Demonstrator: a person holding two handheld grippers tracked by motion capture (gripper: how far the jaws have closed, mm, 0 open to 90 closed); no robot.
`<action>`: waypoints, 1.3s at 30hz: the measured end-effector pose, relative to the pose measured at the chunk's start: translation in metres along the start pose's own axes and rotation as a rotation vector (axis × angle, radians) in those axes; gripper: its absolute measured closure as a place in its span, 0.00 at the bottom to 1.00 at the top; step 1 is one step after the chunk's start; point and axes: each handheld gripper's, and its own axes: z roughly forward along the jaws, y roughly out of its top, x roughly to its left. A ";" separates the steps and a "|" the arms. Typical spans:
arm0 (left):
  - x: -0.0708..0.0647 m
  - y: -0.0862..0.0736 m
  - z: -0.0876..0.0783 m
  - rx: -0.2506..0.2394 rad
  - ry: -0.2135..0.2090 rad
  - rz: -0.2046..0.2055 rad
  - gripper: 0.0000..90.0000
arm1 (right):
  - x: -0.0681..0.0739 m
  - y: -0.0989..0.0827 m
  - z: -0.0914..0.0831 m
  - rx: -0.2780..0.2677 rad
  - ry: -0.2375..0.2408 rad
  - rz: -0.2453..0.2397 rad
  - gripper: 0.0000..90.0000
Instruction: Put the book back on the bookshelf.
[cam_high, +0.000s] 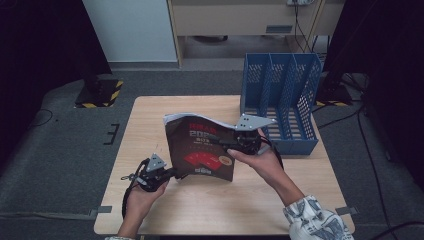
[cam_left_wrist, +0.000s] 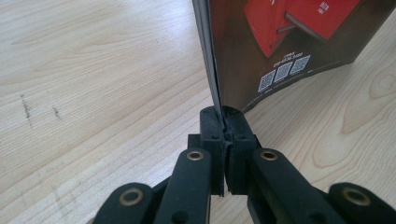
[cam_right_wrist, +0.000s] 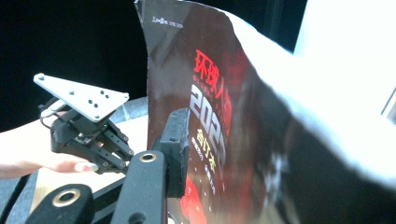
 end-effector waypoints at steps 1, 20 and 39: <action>0.000 0.000 0.000 0.001 0.001 0.001 0.98 | 0.000 0.001 0.000 0.006 0.009 -0.004 0.70; -0.002 0.000 0.001 0.007 0.000 0.019 0.98 | 0.001 0.006 0.008 -0.007 0.058 -0.011 0.83; 0.000 -0.001 0.002 0.003 -0.008 0.004 0.98 | 0.000 0.007 0.008 -0.013 0.028 -0.013 0.96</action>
